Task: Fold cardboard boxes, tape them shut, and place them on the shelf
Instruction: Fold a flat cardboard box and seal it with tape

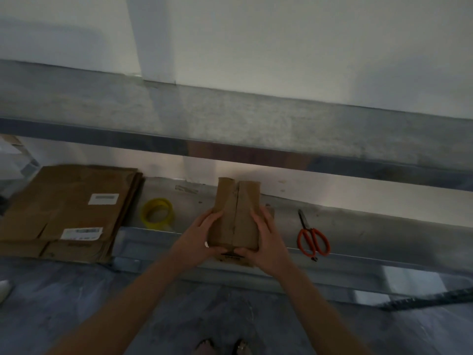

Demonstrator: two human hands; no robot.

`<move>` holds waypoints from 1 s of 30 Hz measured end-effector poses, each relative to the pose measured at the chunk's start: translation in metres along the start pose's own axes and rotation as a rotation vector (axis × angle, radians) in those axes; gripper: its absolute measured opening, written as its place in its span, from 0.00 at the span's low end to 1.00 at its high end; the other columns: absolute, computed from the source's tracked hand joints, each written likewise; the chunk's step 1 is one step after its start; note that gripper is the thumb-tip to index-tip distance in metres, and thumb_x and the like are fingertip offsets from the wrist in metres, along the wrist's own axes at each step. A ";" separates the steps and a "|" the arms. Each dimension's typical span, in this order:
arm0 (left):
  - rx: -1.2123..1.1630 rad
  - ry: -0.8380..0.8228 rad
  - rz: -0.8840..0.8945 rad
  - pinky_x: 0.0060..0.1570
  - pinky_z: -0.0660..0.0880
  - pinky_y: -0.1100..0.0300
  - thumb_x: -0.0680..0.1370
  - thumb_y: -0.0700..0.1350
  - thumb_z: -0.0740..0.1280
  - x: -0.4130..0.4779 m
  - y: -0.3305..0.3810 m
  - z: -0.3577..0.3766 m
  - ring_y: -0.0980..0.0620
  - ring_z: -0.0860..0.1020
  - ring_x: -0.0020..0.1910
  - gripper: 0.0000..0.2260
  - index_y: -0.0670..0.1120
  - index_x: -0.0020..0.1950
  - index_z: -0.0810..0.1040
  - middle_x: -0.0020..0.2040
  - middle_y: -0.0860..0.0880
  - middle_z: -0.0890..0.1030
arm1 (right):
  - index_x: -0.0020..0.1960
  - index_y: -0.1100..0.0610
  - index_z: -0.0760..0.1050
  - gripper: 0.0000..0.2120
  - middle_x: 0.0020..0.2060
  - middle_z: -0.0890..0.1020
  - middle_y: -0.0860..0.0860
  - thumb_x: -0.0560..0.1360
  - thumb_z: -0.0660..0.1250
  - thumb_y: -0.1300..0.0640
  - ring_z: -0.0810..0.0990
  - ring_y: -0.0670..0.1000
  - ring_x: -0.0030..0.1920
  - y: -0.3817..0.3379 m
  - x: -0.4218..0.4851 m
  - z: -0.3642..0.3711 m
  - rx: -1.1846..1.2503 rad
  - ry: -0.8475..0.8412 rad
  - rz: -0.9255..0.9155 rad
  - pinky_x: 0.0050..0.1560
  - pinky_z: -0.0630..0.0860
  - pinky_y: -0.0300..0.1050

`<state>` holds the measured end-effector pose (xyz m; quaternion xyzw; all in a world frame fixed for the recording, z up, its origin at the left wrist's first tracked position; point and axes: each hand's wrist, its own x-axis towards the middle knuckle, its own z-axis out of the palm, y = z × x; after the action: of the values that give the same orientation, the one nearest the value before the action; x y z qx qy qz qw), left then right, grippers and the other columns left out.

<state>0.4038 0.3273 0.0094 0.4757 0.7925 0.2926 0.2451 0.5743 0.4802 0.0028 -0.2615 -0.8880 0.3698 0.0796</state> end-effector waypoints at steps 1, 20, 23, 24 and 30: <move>0.028 0.001 0.016 0.71 0.64 0.56 0.63 0.74 0.64 -0.002 -0.004 0.000 0.52 0.61 0.73 0.47 0.57 0.77 0.54 0.77 0.52 0.53 | 0.79 0.42 0.48 0.54 0.79 0.43 0.46 0.60 0.61 0.20 0.52 0.53 0.78 0.000 -0.003 0.003 -0.021 0.025 -0.013 0.75 0.60 0.53; 0.555 -0.041 0.131 0.73 0.56 0.48 0.70 0.70 0.51 -0.034 -0.124 -0.105 0.45 0.57 0.76 0.40 0.50 0.77 0.58 0.77 0.48 0.59 | 0.76 0.52 0.63 0.29 0.75 0.65 0.54 0.80 0.53 0.39 0.54 0.56 0.77 -0.137 0.022 0.104 -0.473 0.147 -0.268 0.76 0.55 0.56; 0.613 -0.076 0.132 0.73 0.57 0.48 0.71 0.68 0.49 -0.030 -0.163 -0.122 0.45 0.59 0.76 0.39 0.49 0.77 0.61 0.77 0.48 0.60 | 0.79 0.50 0.58 0.29 0.77 0.61 0.52 0.80 0.57 0.42 0.52 0.55 0.78 -0.145 0.040 0.154 -0.272 0.069 -0.047 0.75 0.58 0.52; 0.615 -0.123 0.122 0.73 0.54 0.49 0.72 0.68 0.48 -0.027 -0.174 -0.124 0.45 0.57 0.76 0.38 0.49 0.77 0.58 0.77 0.49 0.58 | 0.78 0.50 0.58 0.29 0.77 0.61 0.52 0.80 0.60 0.44 0.53 0.54 0.78 -0.143 0.046 0.168 -0.206 0.069 0.043 0.75 0.57 0.49; 0.539 -0.273 0.172 0.74 0.50 0.51 0.74 0.62 0.48 -0.007 -0.209 -0.115 0.44 0.56 0.77 0.34 0.46 0.77 0.59 0.77 0.46 0.60 | 0.72 0.52 0.67 0.27 0.72 0.67 0.50 0.78 0.64 0.41 0.58 0.53 0.76 -0.116 0.069 0.207 -0.238 0.079 0.442 0.72 0.60 0.46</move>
<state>0.2028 0.2159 -0.0542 0.6238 0.7580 0.0252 0.1888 0.3993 0.3209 -0.0678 -0.4711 -0.8427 0.2606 0.0001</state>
